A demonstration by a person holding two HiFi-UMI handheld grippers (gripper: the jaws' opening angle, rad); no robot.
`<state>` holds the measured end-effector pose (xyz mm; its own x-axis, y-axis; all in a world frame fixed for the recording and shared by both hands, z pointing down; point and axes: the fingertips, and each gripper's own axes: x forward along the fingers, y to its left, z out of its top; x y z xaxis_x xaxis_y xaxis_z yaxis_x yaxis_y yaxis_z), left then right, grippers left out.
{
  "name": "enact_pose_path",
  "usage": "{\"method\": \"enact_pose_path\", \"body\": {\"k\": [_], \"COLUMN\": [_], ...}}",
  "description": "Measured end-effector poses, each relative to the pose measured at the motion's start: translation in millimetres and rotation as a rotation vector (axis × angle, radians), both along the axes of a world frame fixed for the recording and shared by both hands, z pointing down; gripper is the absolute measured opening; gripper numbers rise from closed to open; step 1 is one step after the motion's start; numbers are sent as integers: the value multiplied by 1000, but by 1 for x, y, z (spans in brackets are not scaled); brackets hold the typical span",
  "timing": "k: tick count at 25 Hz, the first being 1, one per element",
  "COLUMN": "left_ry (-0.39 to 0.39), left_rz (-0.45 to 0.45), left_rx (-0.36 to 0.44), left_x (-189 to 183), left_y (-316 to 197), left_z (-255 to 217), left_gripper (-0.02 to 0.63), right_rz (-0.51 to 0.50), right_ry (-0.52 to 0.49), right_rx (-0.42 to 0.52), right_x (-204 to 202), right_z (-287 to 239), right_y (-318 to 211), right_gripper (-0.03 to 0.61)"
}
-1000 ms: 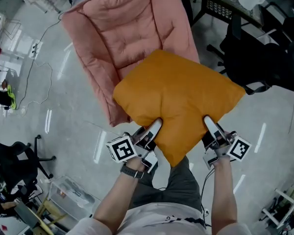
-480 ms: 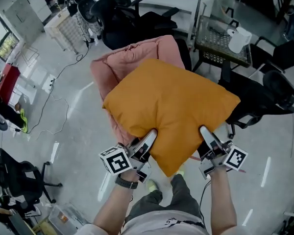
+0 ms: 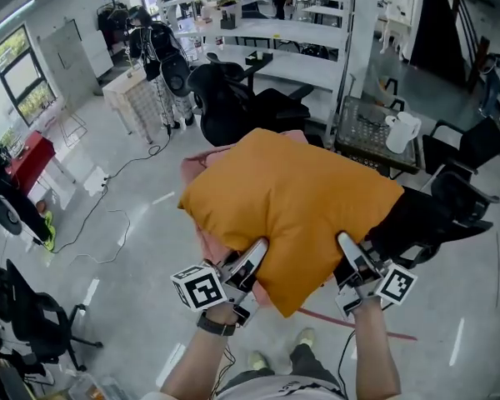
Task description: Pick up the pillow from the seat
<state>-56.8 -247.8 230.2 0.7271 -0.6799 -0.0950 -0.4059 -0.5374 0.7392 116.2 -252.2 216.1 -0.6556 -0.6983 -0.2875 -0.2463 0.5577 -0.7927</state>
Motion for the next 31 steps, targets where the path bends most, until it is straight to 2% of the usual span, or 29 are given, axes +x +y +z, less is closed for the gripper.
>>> {"method": "enact_pose_path", "body": {"k": [9, 17, 31], "left_ry": [-5, -18, -31], "left_rz": [-10, -17, -18], "left_rx": [88, 127, 120], "left_x": [-8, -8, -5], "left_y": [12, 21, 23], "left_z": [-44, -59, -53], "left_gripper": [98, 98, 98], "right_rz": [-3, 4, 14], "right_ry": [4, 21, 44], "right_rx": [80, 120, 123], "right_x": [-9, -9, -9], "right_z": [-44, -58, -54], "right_y": [11, 19, 20], "right_gripper": [160, 156, 150]}}
